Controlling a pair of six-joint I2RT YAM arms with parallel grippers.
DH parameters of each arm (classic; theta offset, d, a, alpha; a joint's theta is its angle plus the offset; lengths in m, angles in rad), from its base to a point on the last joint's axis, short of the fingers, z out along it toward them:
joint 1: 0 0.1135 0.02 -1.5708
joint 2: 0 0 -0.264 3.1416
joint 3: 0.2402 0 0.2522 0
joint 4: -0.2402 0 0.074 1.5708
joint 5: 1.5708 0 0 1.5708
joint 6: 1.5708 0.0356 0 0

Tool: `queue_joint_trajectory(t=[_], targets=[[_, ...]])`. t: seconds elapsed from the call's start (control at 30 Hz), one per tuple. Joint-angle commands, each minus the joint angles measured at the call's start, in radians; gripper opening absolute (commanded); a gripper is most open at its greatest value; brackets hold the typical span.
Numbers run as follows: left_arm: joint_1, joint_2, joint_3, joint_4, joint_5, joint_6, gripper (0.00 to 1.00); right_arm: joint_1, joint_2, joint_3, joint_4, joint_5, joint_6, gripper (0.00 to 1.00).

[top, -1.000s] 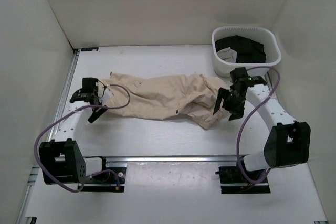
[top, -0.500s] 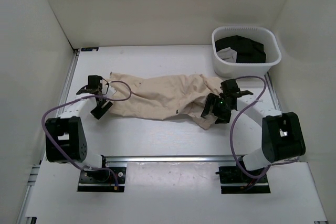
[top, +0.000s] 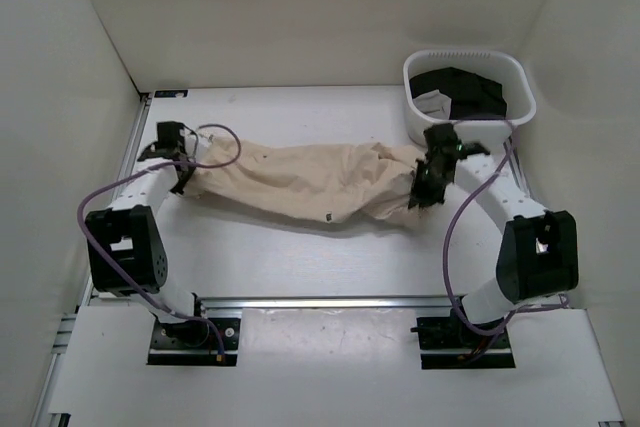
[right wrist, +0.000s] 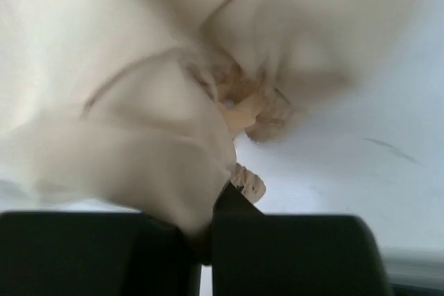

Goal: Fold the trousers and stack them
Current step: Flatten the trousers out

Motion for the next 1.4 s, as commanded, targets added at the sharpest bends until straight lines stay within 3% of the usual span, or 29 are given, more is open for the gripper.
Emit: queue_joint_trajectory(t=[0.0,0.03,0.1,0.13,0.23,0.5,0.63,0.73,0.77,0.83,0.9,1.07,1.2,1.27,1.37], targets=[[0.106,-0.031,0.215,0.029,-0.058,0.029,0.14,-0.076,0.026,0.456,-0.298,0.252,-0.193,0.00],[0.128,-0.022,0.264,0.029,-0.072,0.051,0.14,-0.105,0.055,0.566,-0.438,0.298,-0.221,0.00],[0.165,-0.005,0.355,0.029,-0.112,0.123,0.14,-0.117,0.144,0.780,-0.556,0.381,-0.276,0.00],[0.192,0.010,0.429,0.029,-0.125,0.146,0.14,-0.126,0.171,0.961,-0.638,0.392,-0.290,0.00],[0.202,0.023,0.473,0.020,-0.181,0.241,0.14,-0.126,0.179,1.035,-0.645,0.362,-0.267,0.00],[0.211,-0.161,0.265,0.020,-0.206,0.373,0.14,-0.116,0.048,0.836,-0.713,0.479,-0.183,0.00],[0.211,-0.223,0.141,0.011,-0.206,0.384,0.14,-0.116,-0.070,0.648,-0.690,0.449,-0.170,0.00],[0.211,-0.289,-0.030,0.001,-0.217,0.384,0.14,-0.088,-0.160,0.349,-0.635,0.360,-0.066,0.00],[0.211,-0.322,-0.124,0.001,-0.217,0.384,0.14,-0.088,-0.192,0.137,-0.539,0.302,0.004,0.00],[0.211,-0.350,-0.209,0.001,-0.217,0.393,0.14,-0.088,-0.298,-0.068,-0.406,0.175,0.079,0.00],[0.211,-0.371,-0.296,0.001,-0.217,0.393,0.14,-0.088,-0.364,-0.236,-0.314,0.156,0.196,0.00],[0.211,-0.407,-0.413,0.001,-0.208,0.445,0.14,-0.077,-0.415,-0.220,-0.384,0.326,0.264,0.00],[0.211,-0.445,-0.502,0.001,-0.217,0.456,0.15,0.005,-0.464,-0.295,-0.368,0.273,0.310,0.00],[0.211,-0.459,-0.512,-0.008,-0.198,0.456,0.16,0.062,-0.452,-0.309,-0.375,0.283,0.336,0.00],[0.211,-0.473,-0.440,-0.008,-0.137,0.410,0.16,0.076,-0.421,-0.226,-0.433,0.456,0.362,0.00]])
